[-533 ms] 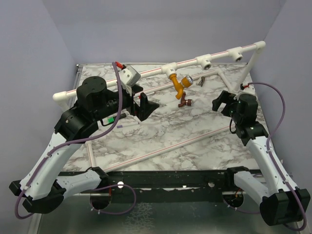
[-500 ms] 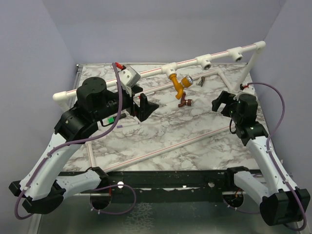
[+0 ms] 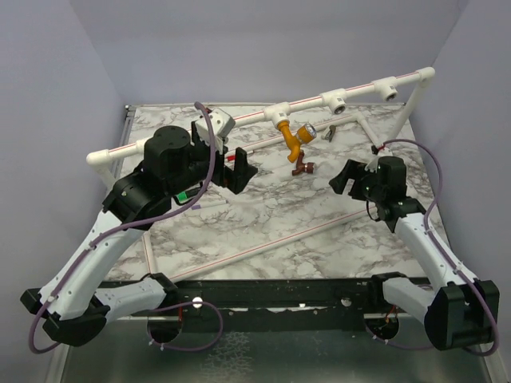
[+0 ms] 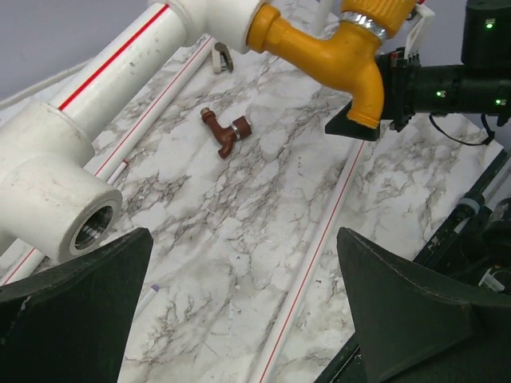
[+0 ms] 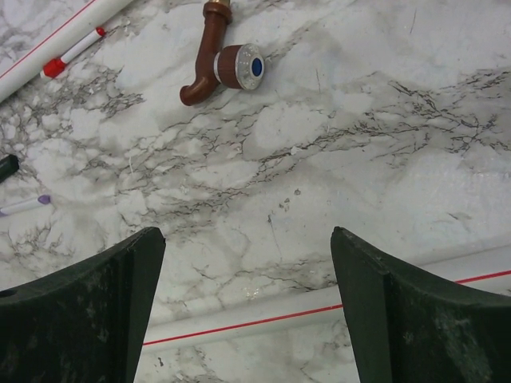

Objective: Install the water faucets

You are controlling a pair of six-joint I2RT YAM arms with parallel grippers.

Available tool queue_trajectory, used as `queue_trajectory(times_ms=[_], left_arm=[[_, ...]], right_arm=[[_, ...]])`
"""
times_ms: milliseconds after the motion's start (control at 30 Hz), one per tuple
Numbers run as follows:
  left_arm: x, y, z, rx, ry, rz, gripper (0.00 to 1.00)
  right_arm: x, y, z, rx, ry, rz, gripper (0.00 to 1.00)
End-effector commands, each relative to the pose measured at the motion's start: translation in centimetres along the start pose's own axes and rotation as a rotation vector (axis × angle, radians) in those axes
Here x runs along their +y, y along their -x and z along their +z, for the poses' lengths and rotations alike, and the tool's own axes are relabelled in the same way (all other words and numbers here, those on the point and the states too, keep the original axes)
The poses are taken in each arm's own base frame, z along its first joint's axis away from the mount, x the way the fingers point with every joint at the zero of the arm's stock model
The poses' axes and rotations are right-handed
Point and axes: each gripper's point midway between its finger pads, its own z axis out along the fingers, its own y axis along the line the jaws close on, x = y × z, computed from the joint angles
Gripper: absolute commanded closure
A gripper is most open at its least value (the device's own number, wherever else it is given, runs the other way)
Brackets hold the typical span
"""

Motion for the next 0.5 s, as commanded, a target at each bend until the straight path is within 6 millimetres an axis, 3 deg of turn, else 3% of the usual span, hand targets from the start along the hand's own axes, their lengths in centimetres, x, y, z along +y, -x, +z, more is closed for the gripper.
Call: queue_trajectory(times_ms=[0,300,467], left_arm=[[2.6,-2.3,1.1,0.094,0.154,-0.07,0.01],[5.9,-3.5,3.2,0.169,0.308,-0.102,0.01],[8.9,-4.0,3.4,0.189,0.394,-0.128,0.01]], right_arm=[[0.5,-0.9,1.0,0.031,0.026,0.032,0.12],[2.1,-1.8,4.2,0.064,0.026,0.068,0.15],[2.4,-1.4,6.5,0.064,0.02,0.08,0.16]])
